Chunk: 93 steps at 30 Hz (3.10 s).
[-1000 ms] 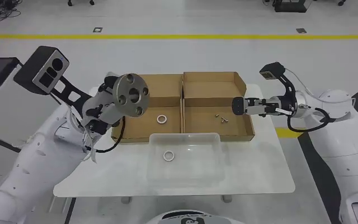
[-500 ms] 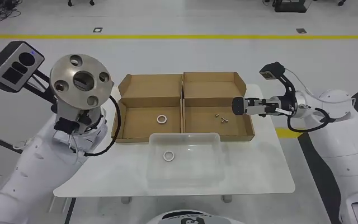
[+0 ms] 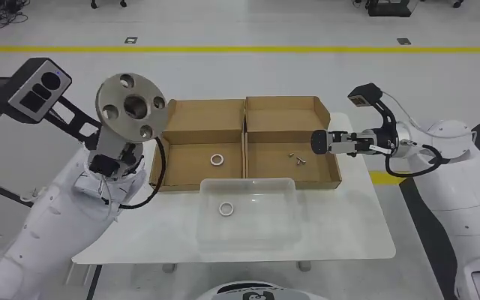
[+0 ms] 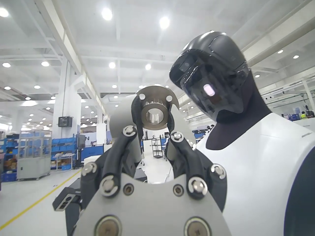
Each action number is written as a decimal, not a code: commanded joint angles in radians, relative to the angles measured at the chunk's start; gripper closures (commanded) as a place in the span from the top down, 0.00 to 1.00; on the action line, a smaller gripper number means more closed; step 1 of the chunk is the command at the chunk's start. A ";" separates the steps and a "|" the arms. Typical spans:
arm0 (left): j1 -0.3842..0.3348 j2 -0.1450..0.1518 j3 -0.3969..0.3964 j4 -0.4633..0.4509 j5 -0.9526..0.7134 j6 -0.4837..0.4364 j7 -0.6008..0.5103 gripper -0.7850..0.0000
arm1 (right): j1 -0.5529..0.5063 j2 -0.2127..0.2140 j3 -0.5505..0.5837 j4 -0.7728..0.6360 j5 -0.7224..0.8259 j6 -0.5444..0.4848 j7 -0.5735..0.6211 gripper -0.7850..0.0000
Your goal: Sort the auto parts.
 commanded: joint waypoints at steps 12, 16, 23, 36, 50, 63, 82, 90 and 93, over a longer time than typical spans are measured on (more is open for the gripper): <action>0.121 0.012 -0.101 0.058 -0.088 0.189 -0.262 0.00 | 0.000 0.000 0.000 0.000 0.000 0.000 0.000 1.00; 0.120 0.012 -0.150 0.090 -0.090 0.271 -0.312 0.00 | 0.000 0.000 0.000 0.000 0.000 0.000 0.000 1.00; 0.091 0.015 -0.226 0.156 -0.038 0.418 -0.468 0.00 | 0.000 0.000 0.000 0.000 0.000 0.000 0.000 1.00; 0.135 0.042 -0.353 0.166 0.206 0.535 -0.855 0.00 | 0.000 0.000 0.000 0.000 0.000 0.000 0.000 1.00; -0.016 0.036 -0.277 0.285 0.389 0.486 -1.096 0.00 | 0.000 0.000 0.000 0.000 0.000 0.000 0.000 1.00; -0.189 0.015 -0.103 0.478 0.468 0.395 -1.354 0.00 | 0.000 0.000 0.000 0.000 0.000 0.000 0.000 1.00; -0.284 -0.050 0.150 0.589 0.493 0.336 -1.392 0.00 | 0.000 0.000 0.000 0.000 0.000 0.000 0.000 1.00; -0.368 -0.110 0.291 0.698 0.541 0.326 -1.350 0.00 | 0.000 0.000 0.000 0.000 0.000 0.000 0.000 1.00; -0.395 -0.131 0.332 0.742 0.559 0.318 -1.335 0.00 | 0.000 0.000 0.000 0.000 0.000 0.000 0.000 1.00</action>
